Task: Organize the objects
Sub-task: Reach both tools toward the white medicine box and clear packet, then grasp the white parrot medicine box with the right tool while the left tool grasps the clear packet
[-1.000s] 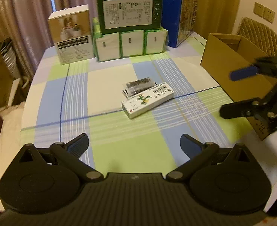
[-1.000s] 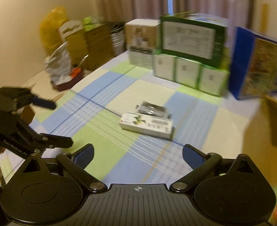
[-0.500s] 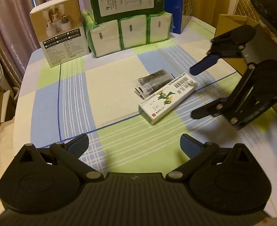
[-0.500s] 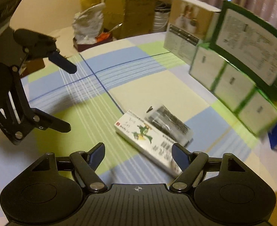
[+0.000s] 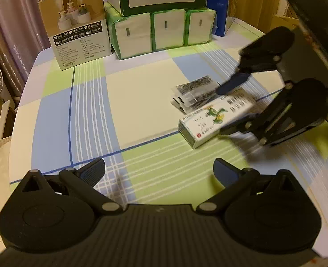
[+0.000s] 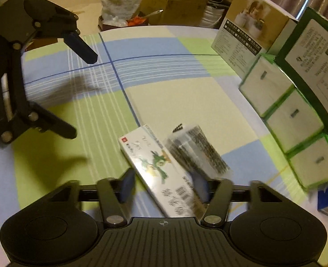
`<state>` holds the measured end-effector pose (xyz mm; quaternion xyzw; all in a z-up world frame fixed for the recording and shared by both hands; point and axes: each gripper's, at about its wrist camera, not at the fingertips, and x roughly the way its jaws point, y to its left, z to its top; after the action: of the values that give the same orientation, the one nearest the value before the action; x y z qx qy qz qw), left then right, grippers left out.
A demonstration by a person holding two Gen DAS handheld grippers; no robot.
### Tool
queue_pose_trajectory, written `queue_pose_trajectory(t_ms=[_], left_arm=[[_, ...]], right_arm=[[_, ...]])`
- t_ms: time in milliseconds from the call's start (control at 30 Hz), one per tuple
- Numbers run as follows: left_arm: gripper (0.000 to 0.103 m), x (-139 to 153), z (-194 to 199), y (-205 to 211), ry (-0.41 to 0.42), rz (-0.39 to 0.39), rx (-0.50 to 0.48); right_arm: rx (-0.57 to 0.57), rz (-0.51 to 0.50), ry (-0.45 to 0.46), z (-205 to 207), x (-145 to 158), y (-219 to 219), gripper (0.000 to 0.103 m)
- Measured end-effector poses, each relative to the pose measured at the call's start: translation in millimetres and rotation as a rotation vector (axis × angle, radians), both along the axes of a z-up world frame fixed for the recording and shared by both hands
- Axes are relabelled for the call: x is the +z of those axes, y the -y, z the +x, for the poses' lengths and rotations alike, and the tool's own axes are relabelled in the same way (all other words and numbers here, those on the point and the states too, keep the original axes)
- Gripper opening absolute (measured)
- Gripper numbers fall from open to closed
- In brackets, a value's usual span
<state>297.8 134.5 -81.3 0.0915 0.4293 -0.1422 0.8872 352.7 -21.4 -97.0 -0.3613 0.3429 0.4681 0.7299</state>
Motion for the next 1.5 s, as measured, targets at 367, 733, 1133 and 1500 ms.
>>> queue_pose_trajectory(t_ms=[367, 733, 1133, 1500], left_arm=[[0.102, 0, -4, 15, 0.006, -0.03, -0.016], [0.102, 0, -1, 14, 0.004, -0.039, -0.005], [0.101, -2, 6, 23, 0.026, -0.039, -0.038], [0.09, -9, 51, 77, 0.11, 0.103, -0.16]], right_arm=[[-0.261, 0.106, -0.144, -14, 12, 28, 0.002], [-0.164, 0.087, -0.058, -6, 4, 22, 0.055], [-0.369, 0.171, -0.133, -18, 9, 45, 0.035], [-0.837, 0.348, -0.095, -14, 0, 122, 0.035]])
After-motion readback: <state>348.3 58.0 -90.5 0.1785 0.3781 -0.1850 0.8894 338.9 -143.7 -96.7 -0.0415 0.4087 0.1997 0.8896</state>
